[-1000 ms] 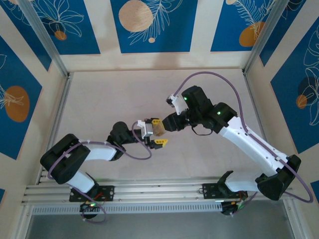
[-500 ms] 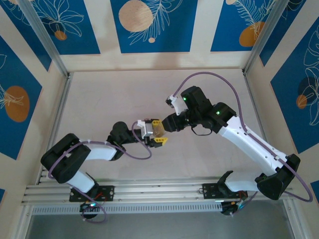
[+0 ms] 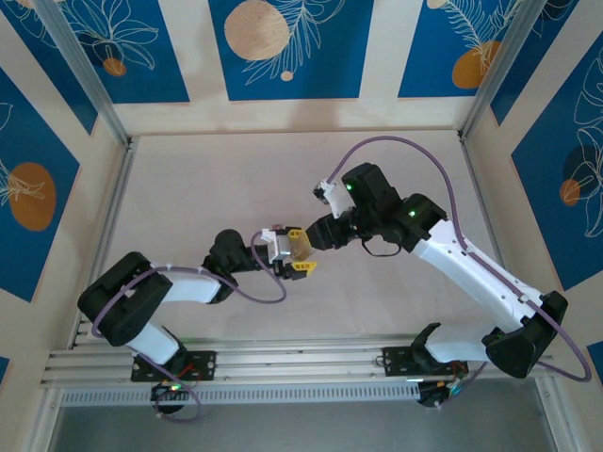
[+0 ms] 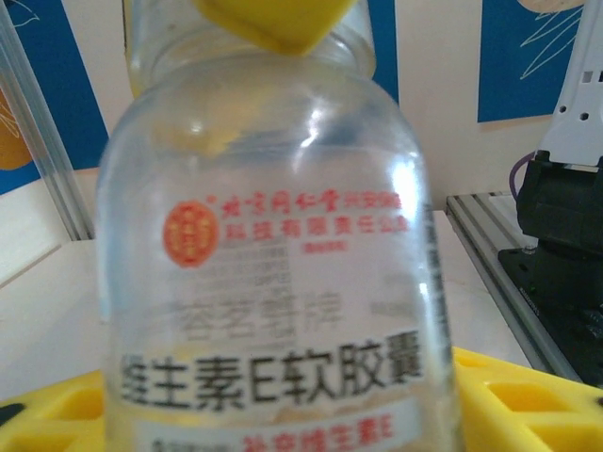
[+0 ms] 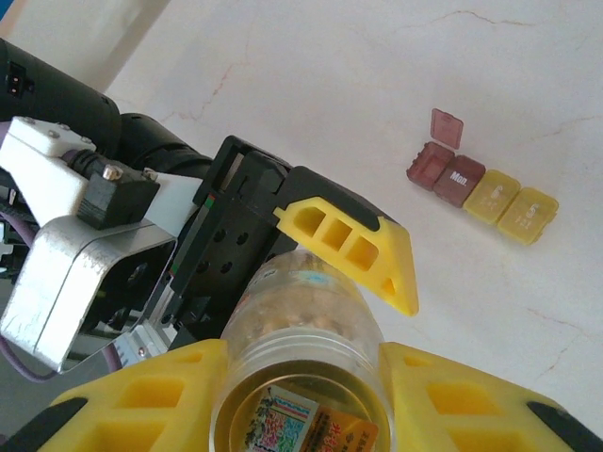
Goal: Sort the pills into containers
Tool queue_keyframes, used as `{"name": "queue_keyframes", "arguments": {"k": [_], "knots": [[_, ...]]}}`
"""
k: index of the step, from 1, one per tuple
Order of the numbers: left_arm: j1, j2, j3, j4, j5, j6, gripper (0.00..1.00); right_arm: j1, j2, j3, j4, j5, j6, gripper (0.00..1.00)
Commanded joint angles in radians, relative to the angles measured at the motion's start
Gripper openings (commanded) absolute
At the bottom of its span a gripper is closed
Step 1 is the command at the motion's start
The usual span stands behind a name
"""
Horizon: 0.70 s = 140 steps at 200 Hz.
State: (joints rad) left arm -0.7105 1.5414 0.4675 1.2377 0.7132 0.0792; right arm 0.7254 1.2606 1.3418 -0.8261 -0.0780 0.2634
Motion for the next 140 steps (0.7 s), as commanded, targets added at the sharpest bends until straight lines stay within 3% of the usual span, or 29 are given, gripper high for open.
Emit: {"name": "queue_keyframes", "arguments": {"k": [1,45,80,140], "knots": [[0.004,0.006,0.024,0.007,0.043,0.008,0.56,0.002,-0.015,0.032,0.008,-0.003,0.006,0.0],[0.005,0.004,0.018,0.019,0.032,0.009,0.51,0.0,-0.017,0.03,0.007,0.003,0.007,0.0],[0.005,0.005,0.017,0.028,0.013,-0.007,0.41,0.0,-0.014,0.039,0.009,0.003,0.011,0.0],[0.003,-0.023,0.044,-0.088,-0.011,-0.012,0.32,-0.001,-0.001,0.05,0.01,0.012,0.014,0.0]]}}
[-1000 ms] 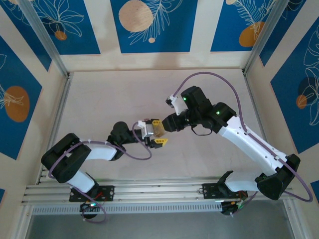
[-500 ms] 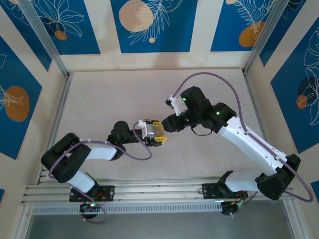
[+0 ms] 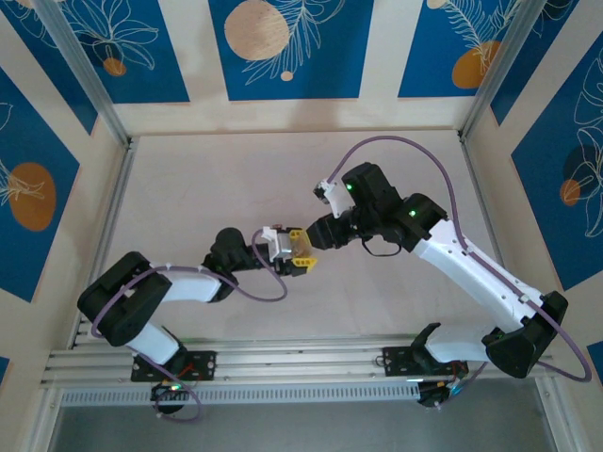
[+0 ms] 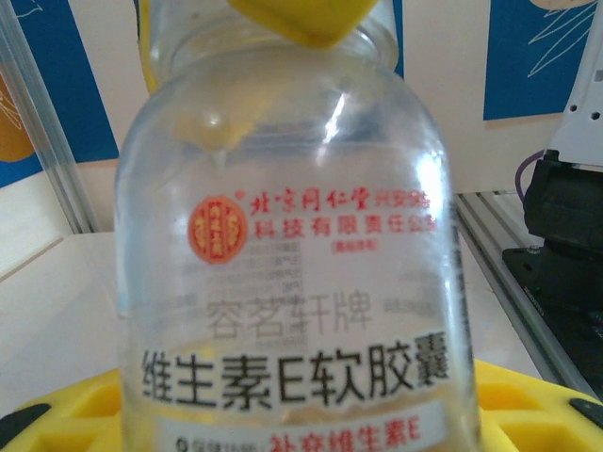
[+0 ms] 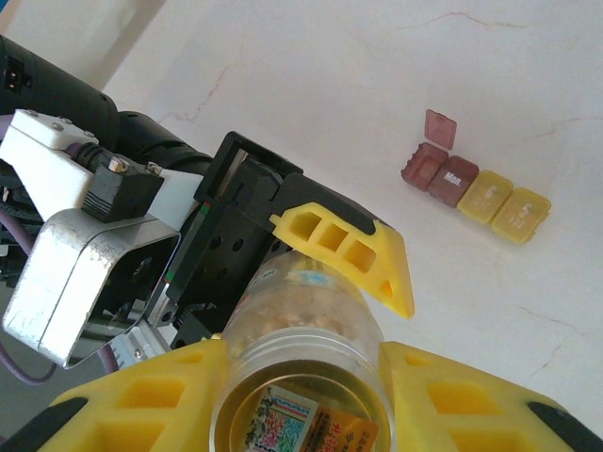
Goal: Sort the pills into containers
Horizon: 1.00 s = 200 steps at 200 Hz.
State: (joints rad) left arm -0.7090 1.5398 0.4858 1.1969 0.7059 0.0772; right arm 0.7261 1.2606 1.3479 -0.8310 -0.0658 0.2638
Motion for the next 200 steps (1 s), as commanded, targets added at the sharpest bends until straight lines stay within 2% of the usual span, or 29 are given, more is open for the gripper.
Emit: {"name": "queue_keyframes", "arguments": {"k": [1,17,37,57,66,82,133,165,200], "knots": [[0.003,-0.021,0.025,-0.048,-0.003,-0.01,0.32,-0.002,-0.001,0.044,0.015,0.0,0.014,0.0],[0.003,-0.022,0.03,-0.054,0.002,-0.003,0.21,-0.004,0.003,0.046,0.014,0.007,0.018,0.0],[0.003,-0.014,0.028,-0.041,-0.006,-0.002,0.17,-0.006,0.008,0.05,0.008,0.02,0.025,0.0],[0.003,0.003,0.005,0.035,-0.032,-0.011,0.09,-0.015,0.011,0.055,0.003,0.039,0.039,0.14],[0.004,0.009,-0.001,0.067,-0.044,-0.019,0.0,-0.02,0.01,0.057,0.0,0.046,0.048,0.23],[0.004,0.018,0.001,0.085,-0.055,-0.032,0.0,-0.028,0.005,0.062,0.0,0.062,0.065,0.38],[0.005,0.035,-0.008,0.131,-0.139,-0.064,0.0,-0.034,-0.012,0.094,0.059,0.107,0.103,0.67],[0.006,0.05,0.003,0.142,-0.28,-0.122,0.0,-0.03,-0.012,0.097,0.181,0.148,0.166,0.72],[0.005,0.055,0.015,0.151,-0.414,-0.174,0.0,0.024,-0.003,0.038,0.369,0.334,0.216,0.74]]}}
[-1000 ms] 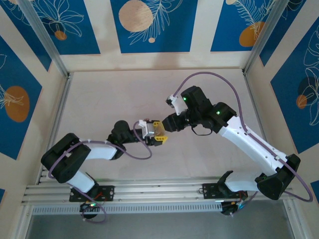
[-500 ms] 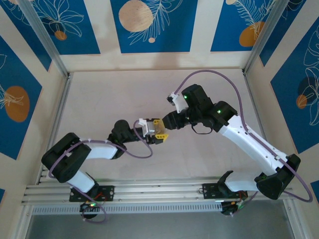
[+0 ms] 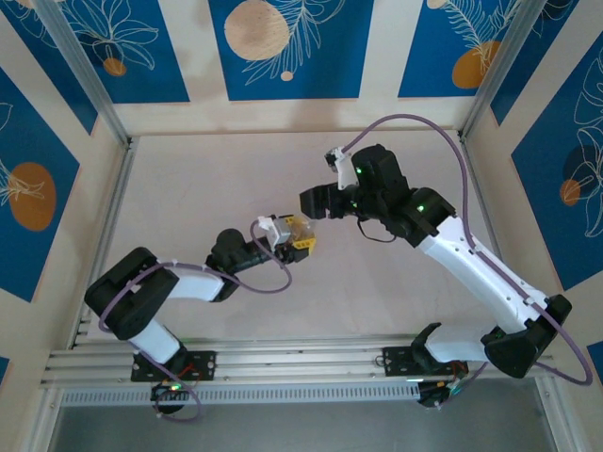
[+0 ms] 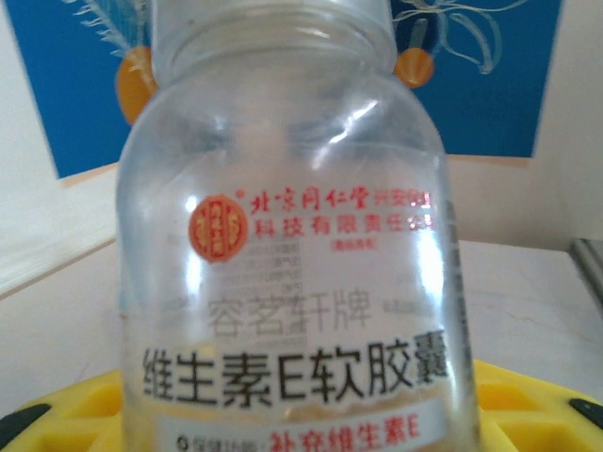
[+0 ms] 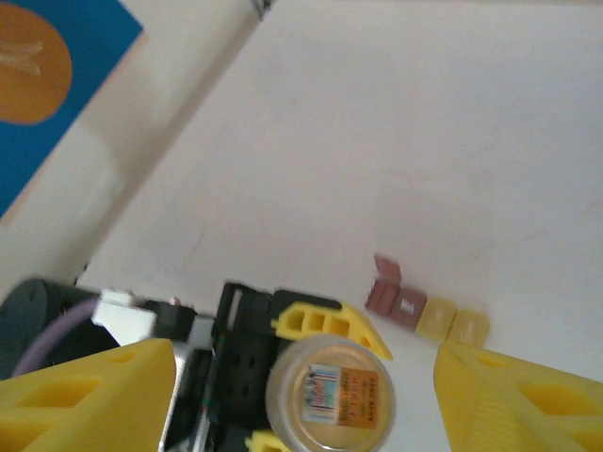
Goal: Sort the pills into containers
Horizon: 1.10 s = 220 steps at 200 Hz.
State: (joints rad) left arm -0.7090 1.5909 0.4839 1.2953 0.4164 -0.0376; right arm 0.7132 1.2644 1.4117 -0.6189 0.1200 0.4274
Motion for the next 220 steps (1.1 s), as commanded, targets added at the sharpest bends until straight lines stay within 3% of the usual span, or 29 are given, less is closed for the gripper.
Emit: {"name": "queue_keyframes", "arguments": {"k": [1,49,115,220], "knots": [[0.005,0.003,0.016,0.052,-0.126,-0.06,0.0,0.038,-0.005,-0.026,0.158,0.154,0.053,0.75],[0.005,-0.025,0.023,0.005,-0.216,-0.045,0.0,0.05,0.104,0.028,0.155,0.205,0.095,0.75],[0.005,-0.057,0.038,-0.051,-0.277,-0.008,0.0,0.063,0.168,0.051,0.11,0.195,0.124,0.65],[0.005,-0.071,0.054,-0.055,-0.268,0.008,0.0,0.053,0.188,0.02,0.119,0.155,0.152,0.58]]}}
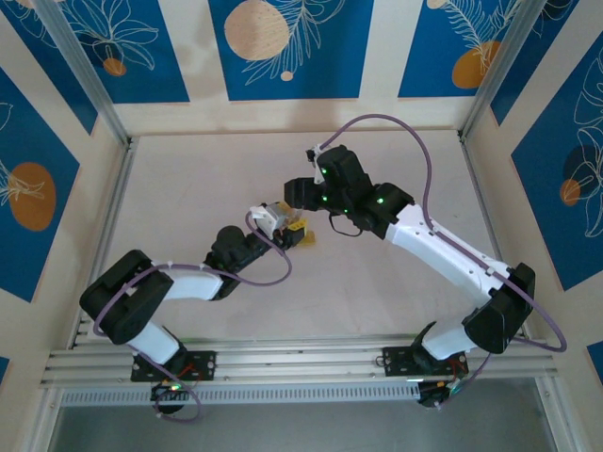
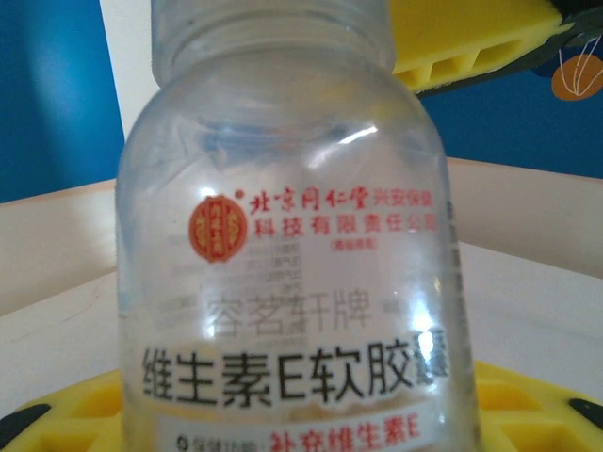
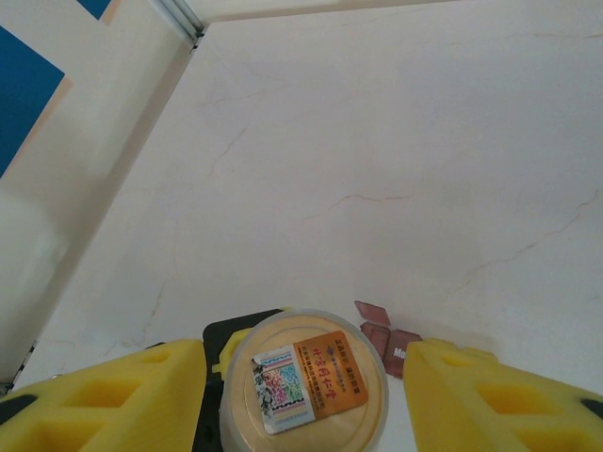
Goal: Sort the pills into containers
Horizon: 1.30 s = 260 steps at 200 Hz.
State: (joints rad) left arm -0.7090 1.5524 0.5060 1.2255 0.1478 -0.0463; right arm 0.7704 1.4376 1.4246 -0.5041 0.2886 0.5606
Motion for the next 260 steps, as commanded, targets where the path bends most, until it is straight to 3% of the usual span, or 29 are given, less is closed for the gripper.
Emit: {"name": "queue_keyframes", "arguments": {"k": [1,39,69,92,117,148,176,260], "knots": [[0.005,-0.033,0.031,0.014,0.002,0.017,0.0,-0.005,0.014,0.008,0.005,-0.014,0.019,0.58],[0.004,-0.04,0.036,0.0,0.006,0.026,0.0,-0.008,0.022,0.005,0.01,-0.023,0.024,0.53],[0.005,-0.044,0.038,-0.001,0.017,0.028,0.0,-0.011,0.007,-0.02,0.039,-0.051,0.014,0.37],[0.005,-0.049,0.038,0.005,0.053,0.034,0.0,-0.018,-0.025,-0.076,0.099,-0.149,-0.045,0.25],[0.008,-0.053,0.026,0.032,0.168,0.077,0.0,-0.039,-0.077,-0.165,0.17,-0.364,-0.195,0.19],[0.051,-0.056,-0.01,0.166,0.439,0.052,0.0,-0.045,-0.174,-0.261,0.164,-0.546,-0.463,0.14],[0.076,-0.065,-0.003,0.181,0.621,0.007,0.0,-0.047,-0.237,-0.286,0.107,-0.699,-0.682,0.02],[0.101,-0.079,0.015,0.169,0.82,-0.061,0.0,-0.09,-0.194,-0.107,-0.227,-0.792,-1.183,0.03]]}}
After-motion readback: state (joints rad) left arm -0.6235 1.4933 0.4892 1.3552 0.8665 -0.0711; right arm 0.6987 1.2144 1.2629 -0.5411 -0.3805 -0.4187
